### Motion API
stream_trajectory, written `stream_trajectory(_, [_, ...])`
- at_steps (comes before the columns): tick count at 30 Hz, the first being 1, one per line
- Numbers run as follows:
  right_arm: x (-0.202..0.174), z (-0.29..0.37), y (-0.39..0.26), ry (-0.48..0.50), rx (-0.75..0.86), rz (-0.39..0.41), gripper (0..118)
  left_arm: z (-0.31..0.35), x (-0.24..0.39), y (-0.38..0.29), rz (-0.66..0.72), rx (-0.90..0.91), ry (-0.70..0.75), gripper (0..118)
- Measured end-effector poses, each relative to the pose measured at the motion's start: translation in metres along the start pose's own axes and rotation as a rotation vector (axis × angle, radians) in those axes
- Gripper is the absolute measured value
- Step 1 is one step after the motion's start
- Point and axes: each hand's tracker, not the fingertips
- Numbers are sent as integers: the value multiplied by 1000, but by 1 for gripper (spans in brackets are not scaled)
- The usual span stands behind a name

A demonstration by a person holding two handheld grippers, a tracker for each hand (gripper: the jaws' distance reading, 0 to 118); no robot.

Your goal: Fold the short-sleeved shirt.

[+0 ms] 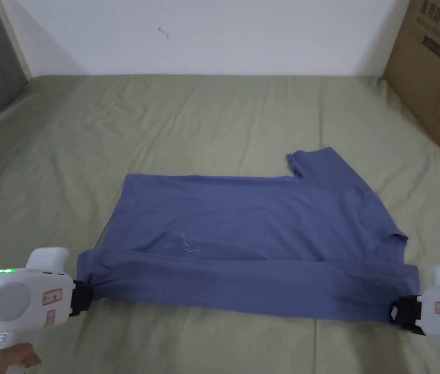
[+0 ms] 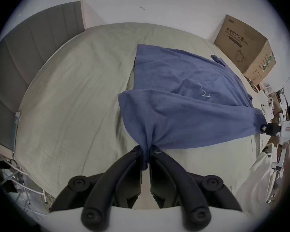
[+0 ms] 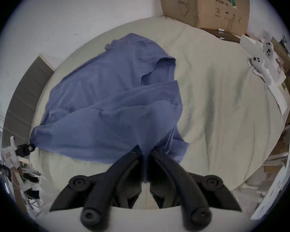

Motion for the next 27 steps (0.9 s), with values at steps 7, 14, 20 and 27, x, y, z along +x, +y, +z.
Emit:
stream_trajectory(7, [13,35,-34,-22,-33,84,5,35,-5,-50,-3,-37,-26,7])
stream_trajectory(14, [16,12,-70,-111,-108,73,37,21,-4,-100,-21,-111,59,24])
stream_trajectory(20, [-7,38,-31,-171,20,164,83,50,-7,-64,86,44,41,107])
stream_trajectory(27, [-16,23,34,-98,114,146,0,38,10,1,57,138,-3,0])
